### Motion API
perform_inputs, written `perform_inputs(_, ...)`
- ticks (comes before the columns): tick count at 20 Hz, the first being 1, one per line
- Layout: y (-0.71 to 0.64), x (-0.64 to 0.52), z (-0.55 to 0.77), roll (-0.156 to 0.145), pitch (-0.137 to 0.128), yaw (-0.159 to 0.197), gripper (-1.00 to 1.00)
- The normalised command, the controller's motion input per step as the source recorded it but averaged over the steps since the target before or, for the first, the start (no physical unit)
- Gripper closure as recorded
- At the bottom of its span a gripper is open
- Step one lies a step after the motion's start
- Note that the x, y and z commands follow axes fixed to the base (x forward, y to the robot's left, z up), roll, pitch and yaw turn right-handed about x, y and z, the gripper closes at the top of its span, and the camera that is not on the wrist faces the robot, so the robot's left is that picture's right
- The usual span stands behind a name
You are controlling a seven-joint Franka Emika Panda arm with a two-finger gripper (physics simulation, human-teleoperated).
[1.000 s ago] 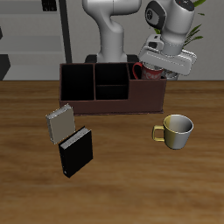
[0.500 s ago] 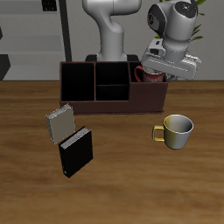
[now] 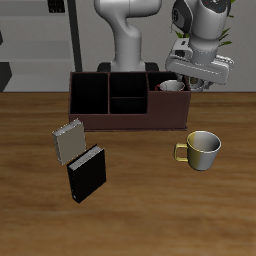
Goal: Place the red mug into the back desk caddy's right compartment
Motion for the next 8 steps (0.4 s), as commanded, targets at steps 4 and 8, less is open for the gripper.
perform_inputs(4,-0.27,-0.14,0.40,-0.034,-0.047,0.029,-1.00)
perform_inputs(8,-0.44,-0.04,0.39,-0.099,-0.057,0.043,-1.00)
